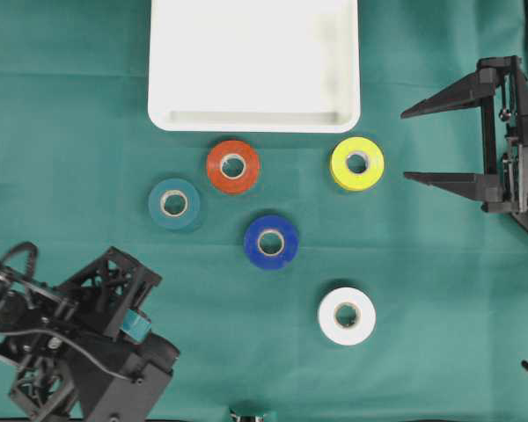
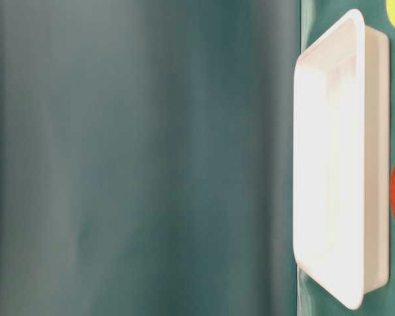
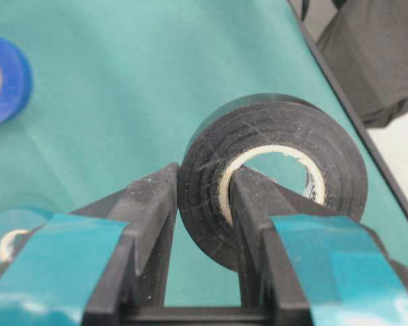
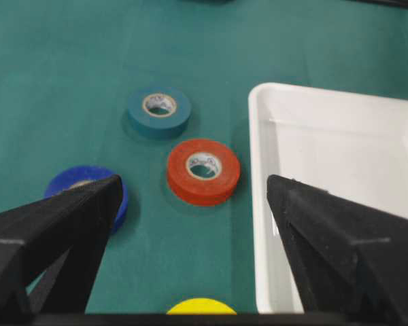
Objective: Pick up the tape from a random location and place it into the white case.
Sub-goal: 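Lift the black tape roll off the table with the left gripper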
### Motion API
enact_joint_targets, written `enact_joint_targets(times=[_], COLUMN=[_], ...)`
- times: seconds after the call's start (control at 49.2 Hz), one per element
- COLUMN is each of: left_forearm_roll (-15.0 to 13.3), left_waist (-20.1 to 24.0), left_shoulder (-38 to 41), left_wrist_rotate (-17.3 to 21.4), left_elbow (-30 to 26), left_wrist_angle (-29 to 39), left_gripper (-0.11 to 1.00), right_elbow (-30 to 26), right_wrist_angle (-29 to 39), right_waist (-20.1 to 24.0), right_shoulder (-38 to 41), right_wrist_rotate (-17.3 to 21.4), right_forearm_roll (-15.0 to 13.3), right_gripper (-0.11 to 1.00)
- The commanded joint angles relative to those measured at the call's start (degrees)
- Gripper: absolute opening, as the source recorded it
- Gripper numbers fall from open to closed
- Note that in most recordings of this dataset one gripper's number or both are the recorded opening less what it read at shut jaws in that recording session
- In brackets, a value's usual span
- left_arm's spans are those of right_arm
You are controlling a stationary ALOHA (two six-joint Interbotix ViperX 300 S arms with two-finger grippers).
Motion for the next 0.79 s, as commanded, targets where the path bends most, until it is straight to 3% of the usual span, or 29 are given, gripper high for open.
enact_joint_targets(times=[0.0, 0.407, 0.772], left_forearm_roll=[0.26, 0.44, 0.44], left_waist=[0.26, 0.53, 0.53], left_shoulder=[-1.85, -1.93, -1.93], left_wrist_rotate=[0.00, 0.00, -0.09], left_elbow=[-4.04, -12.92, -13.27], left_wrist_angle=[2.99, 12.22, 12.83], left_gripper=[0.19, 0.19, 0.19], right_elbow=[-1.58, -1.58, -1.49], right_wrist_angle=[-0.26, -0.26, 0.00], right_waist=[-0.09, -0.09, -0.09], right_shoulder=[0.44, 0.62, 0.88], right_wrist_rotate=[0.18, 0.18, 0.18], right_forearm_roll=[0.00, 0.00, 0.00], right_gripper=[0.92, 0.92, 0.92])
